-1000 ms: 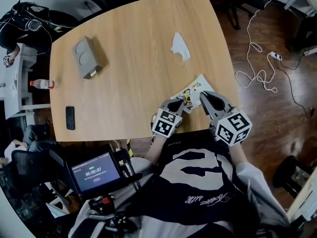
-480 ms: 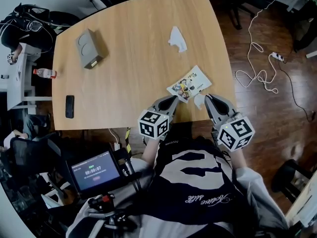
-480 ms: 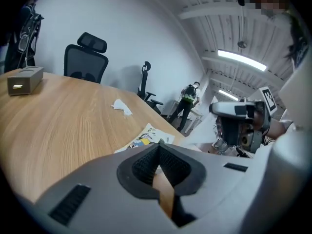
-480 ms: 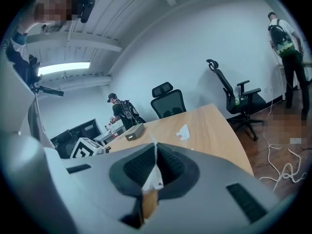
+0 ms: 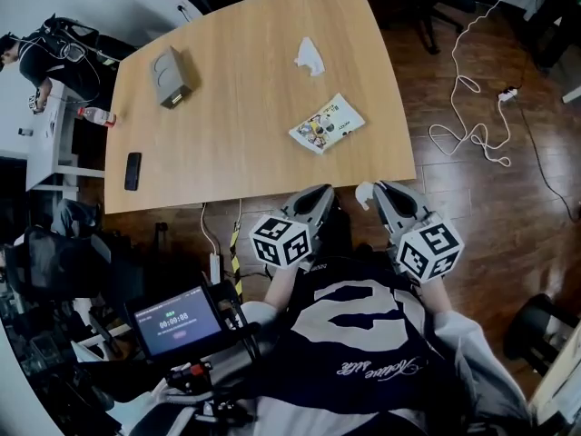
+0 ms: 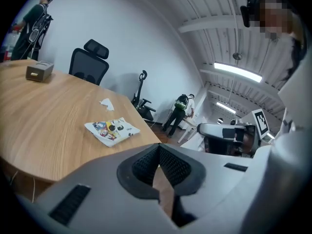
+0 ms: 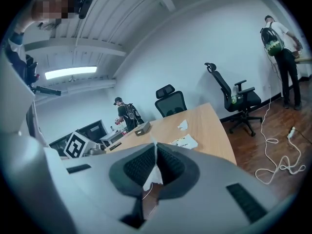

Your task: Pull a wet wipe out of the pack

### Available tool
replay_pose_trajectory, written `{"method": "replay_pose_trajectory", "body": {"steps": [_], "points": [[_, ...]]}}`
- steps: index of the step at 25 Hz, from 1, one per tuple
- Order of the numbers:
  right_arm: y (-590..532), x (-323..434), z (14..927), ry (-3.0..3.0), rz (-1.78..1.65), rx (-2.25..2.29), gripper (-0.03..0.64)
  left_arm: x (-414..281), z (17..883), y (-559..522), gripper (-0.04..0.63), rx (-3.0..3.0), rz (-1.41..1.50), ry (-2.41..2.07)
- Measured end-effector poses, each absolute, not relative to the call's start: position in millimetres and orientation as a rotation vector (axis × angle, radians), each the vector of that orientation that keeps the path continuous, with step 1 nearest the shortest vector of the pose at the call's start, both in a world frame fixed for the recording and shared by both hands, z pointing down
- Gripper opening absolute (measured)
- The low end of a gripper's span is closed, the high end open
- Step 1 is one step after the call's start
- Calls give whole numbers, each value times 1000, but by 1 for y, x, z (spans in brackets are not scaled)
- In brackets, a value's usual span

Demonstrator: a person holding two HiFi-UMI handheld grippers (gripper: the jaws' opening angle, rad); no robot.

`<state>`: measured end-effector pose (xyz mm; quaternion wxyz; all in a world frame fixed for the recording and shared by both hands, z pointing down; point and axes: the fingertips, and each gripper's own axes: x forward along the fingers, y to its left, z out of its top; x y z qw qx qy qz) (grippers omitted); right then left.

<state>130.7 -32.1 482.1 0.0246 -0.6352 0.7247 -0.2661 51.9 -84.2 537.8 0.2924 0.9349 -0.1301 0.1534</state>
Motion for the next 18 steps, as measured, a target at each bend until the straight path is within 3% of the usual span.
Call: {"method": "replay_pose_trajectory", "body": {"steps": [8, 18], "points": [[37, 108, 492, 2181, -887, -1901, 3, 18, 538, -9, 3, 2488, 492, -364], [69, 83, 495, 2108, -879, -1965, 3, -5, 525, 11, 3, 2520, 487, -304]]}}
